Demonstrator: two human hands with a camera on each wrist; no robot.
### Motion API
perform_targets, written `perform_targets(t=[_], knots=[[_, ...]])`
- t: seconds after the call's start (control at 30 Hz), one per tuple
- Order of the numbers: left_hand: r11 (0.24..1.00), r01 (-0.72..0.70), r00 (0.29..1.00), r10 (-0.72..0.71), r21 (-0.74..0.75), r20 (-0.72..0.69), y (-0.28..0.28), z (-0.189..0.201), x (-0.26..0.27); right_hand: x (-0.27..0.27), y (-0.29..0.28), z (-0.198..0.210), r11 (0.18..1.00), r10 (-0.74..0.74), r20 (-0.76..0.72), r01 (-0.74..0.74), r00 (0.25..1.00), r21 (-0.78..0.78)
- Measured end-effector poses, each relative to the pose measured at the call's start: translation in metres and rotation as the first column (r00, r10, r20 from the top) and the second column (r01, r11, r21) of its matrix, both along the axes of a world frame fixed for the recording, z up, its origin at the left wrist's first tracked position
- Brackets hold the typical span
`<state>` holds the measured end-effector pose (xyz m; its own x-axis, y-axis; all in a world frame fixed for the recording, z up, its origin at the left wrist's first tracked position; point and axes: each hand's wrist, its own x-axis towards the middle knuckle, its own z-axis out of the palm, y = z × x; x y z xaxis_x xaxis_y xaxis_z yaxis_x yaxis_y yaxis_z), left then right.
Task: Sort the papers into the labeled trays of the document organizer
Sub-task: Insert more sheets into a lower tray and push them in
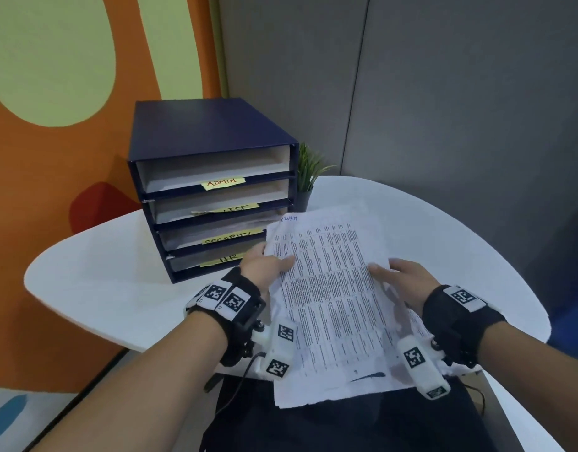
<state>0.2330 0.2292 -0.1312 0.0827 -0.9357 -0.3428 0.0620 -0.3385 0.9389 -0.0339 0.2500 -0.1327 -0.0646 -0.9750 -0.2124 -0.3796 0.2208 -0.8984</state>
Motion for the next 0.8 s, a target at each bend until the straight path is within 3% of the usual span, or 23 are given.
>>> perform_targets(t=[0.1, 0.3, 0.4, 0.47, 0.53, 0.57, 0.67, 0.8], knots=[[0.994, -0.076, 0.997, 0.078, 0.082, -0.022, -0.007, 0.000, 0.017, 0.007, -0.001, -0.005, 0.992, 0.085, -0.092, -0.076, 0.992, 0.096], [0.975, -0.124, 0.971, 0.158, 0.184, -0.180, -0.024, -0.010, 0.049, 0.035, -0.004, 0.008, 0.983, 0.169, -0.116, -0.159, 0.979, 0.094], [0.949, -0.281, 0.958, 0.285, 0.140, -0.013, -0.030, -0.017, 0.066, 0.050, -0.008, 0.014, 0.978, 0.176, -0.092, -0.164, 0.980, 0.129], [0.961, -0.260, 0.949, 0.238, 0.088, 0.207, -0.028, -0.016, 0.071, 0.059, -0.007, 0.019, 0.975, 0.182, -0.054, -0.173, 0.982, 0.139], [0.965, -0.254, 0.883, 0.202, 0.069, 0.424, -0.022, -0.004, 0.076, 0.067, -0.006, 0.021, 0.966, 0.185, -0.046, -0.173, 0.982, 0.191], [0.970, -0.243, 0.799, 0.189, 0.020, 0.571, -0.019, 0.002, 0.079, 0.069, -0.004, 0.020, 0.957, 0.198, -0.056, -0.180, 0.979, 0.229], [0.969, -0.240, 0.698, 0.218, -0.065, 0.682, -0.018, 0.011, 0.091, 0.074, -0.005, 0.013, 0.927, 0.279, -0.134, -0.230, 0.951, 0.298], [0.965, -0.255, 0.700, 0.230, -0.065, 0.677, -0.019, -0.003, 0.103, 0.077, -0.008, 0.007, 0.904, 0.306, -0.151, -0.237, 0.940, 0.356]])
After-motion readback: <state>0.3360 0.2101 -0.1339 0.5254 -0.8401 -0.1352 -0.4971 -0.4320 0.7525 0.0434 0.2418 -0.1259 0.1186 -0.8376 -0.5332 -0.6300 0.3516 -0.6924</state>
